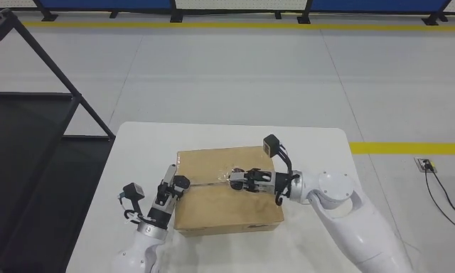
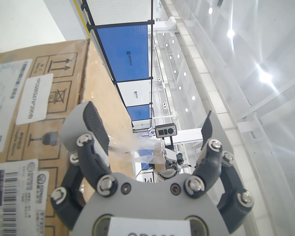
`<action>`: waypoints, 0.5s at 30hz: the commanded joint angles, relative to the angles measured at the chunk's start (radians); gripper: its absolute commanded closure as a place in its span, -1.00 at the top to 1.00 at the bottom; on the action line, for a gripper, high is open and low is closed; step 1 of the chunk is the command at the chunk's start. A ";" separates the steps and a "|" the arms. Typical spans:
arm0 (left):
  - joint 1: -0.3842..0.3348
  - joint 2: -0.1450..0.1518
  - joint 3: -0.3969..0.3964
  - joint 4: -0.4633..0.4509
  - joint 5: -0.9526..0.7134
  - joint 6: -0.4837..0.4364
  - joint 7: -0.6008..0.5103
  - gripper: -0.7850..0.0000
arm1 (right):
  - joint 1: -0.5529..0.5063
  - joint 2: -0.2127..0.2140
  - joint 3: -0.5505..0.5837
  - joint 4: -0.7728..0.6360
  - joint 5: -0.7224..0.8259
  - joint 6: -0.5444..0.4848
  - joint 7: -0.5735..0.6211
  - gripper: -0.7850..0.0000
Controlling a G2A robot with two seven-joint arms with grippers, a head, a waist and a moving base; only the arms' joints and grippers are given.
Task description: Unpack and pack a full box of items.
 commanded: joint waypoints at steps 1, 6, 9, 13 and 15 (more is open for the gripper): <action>-0.001 0.000 0.000 0.002 0.000 0.000 0.000 1.00 | -0.008 0.001 0.002 -0.012 -0.003 0.004 -0.003 -1.00; -0.002 -0.001 0.000 0.003 -0.004 0.001 0.000 1.00 | -0.025 0.003 0.006 -0.036 -0.020 0.030 -0.030 -1.00; -0.004 -0.001 0.000 0.005 -0.006 0.001 0.000 1.00 | -0.040 0.005 0.011 -0.059 -0.049 0.064 -0.070 -1.00; -0.008 -0.002 0.002 0.007 -0.008 0.001 -0.002 1.00 | -0.067 0.011 0.025 -0.097 -0.082 0.107 -0.114 -1.00; -0.010 -0.003 0.003 0.009 -0.008 0.001 -0.003 1.00 | -0.081 0.013 0.035 -0.111 -0.089 0.120 -0.125 -1.00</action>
